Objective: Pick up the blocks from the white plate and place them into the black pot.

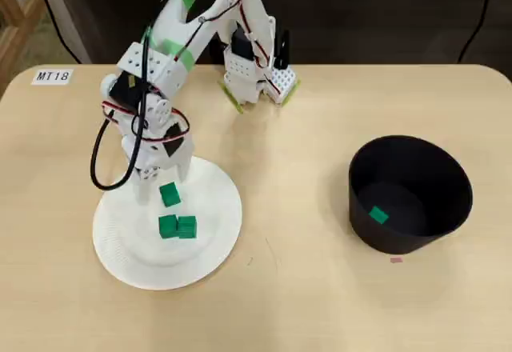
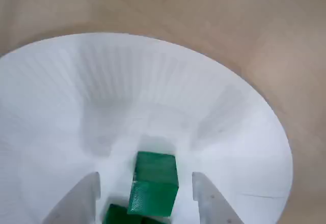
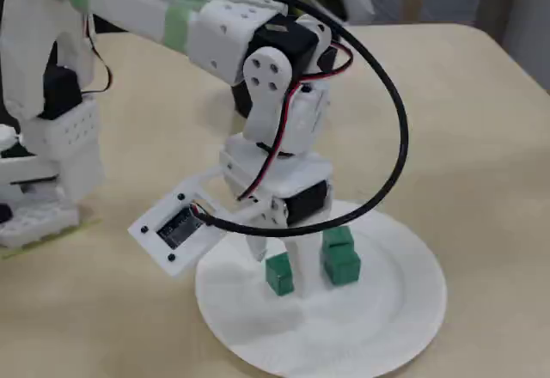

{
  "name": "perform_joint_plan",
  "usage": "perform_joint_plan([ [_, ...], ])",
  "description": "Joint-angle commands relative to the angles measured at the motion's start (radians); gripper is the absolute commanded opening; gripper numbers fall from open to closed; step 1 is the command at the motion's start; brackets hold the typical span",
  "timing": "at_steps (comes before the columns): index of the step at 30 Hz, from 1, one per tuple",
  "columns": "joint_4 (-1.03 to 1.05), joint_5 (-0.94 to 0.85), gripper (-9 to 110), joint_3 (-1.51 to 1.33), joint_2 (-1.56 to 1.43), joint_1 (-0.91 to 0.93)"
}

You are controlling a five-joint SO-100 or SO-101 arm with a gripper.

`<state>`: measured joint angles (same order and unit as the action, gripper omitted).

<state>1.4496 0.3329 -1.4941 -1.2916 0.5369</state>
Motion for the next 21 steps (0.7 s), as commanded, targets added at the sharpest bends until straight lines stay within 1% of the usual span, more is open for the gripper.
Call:
perform_joint_plan([
  [1, -0.023, 0.006, 21, 0.044, -0.005, 0.005],
  [9, -0.077, 0.034, -2, 0.044, 0.020, 0.012],
  [13, -0.094, 0.015, -2, 0.046, 0.012, 0.012],
  [17, -0.110, -0.034, -2, 0.092, -0.060, 0.018],
  [19, -0.166, -0.075, -2, 0.114, -0.121, 0.014],
  [21, -0.265, -0.138, -2, 0.114, -0.195, -0.012],
])
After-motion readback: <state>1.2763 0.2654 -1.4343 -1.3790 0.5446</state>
